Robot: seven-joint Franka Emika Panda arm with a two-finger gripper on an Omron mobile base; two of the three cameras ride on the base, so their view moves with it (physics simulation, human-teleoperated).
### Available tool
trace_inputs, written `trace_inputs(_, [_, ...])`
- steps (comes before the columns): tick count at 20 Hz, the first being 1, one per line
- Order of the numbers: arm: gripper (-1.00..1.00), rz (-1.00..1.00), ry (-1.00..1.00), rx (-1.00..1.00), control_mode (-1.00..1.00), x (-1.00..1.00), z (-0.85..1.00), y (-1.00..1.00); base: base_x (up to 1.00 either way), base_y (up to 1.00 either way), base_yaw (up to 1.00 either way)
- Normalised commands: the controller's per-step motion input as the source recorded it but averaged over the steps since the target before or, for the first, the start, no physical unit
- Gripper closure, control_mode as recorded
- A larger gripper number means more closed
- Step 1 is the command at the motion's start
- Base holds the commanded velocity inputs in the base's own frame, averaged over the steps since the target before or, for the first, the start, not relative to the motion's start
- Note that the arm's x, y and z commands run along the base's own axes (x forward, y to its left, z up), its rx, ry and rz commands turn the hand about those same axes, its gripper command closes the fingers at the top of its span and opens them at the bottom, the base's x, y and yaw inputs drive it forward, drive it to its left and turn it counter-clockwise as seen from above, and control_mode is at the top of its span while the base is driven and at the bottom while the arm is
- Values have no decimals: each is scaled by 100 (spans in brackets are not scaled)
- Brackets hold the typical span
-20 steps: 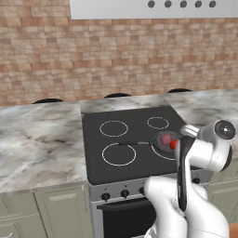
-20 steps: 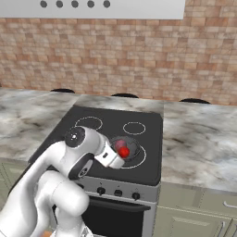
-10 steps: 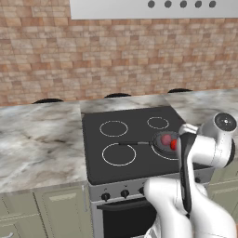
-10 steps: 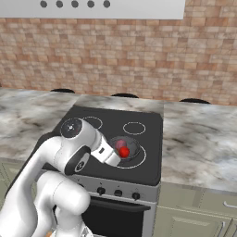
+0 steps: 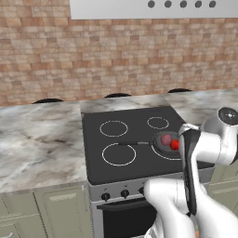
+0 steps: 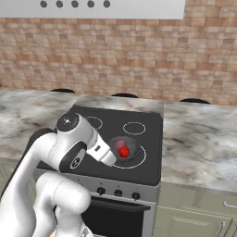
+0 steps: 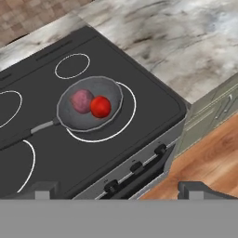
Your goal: Place the pan on the front right burner on the stove. Then place the tomato and the onion in the pan and turn on the front right burner.
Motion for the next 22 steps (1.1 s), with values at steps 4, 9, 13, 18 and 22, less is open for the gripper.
trace_inputs(4, [-100,2,5,0,-100,0,6,22,0,0,0])
trace_inputs(9, [-100,2,4,0,-100,0,0,8,0,0,0])
trace_inputs(13, [-100,3,5,0,-100,0,0,6,0,0,0])
trace_inputs(18, [-100,3,6,0,-100,0,0,4,0,0,0])
trace_inputs(22, [-100,4,2,0,-100,-3,0,0,0,0,0])
